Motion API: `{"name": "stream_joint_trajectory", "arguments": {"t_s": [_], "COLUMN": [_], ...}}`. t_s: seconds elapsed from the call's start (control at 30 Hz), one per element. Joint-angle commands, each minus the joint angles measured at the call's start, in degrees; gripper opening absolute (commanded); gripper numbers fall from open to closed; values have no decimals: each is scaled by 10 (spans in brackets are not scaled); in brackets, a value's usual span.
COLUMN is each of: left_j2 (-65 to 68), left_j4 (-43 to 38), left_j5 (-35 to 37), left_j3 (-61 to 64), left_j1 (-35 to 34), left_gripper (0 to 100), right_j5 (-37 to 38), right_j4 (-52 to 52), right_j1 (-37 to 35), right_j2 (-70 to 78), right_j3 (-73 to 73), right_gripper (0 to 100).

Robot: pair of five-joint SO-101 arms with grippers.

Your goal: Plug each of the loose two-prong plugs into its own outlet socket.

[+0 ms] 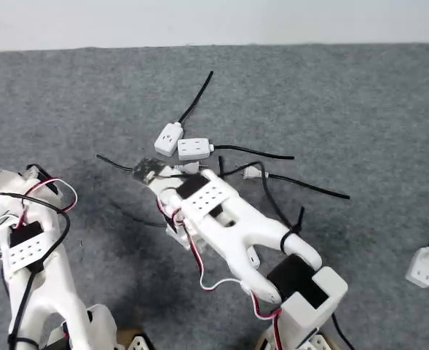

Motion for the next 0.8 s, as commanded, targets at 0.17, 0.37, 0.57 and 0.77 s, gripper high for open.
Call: {"name": "stream_joint_trajectory", "arguments": {"t_s": [0.17,0.37,0.57,0.77], "left_j2": [-2,-2,-1,0], "left_j4": [2,2,2,2], "left_j5": [-7,-7,-8,-8], "left_j3": [-21,-21,-21,-21], "left_j1": [-4,-4,-4,-4], "left_gripper": [76,76,76,76], "right_j5": [-28,12,33,73], "right_j4": [-12,34,62,18], "right_j1": [40,73,72,63], "right_j2": [77,67,-20,-105], "right_j3": [-94,-149,-108,8], "right_gripper": [192,123,7,8]}}
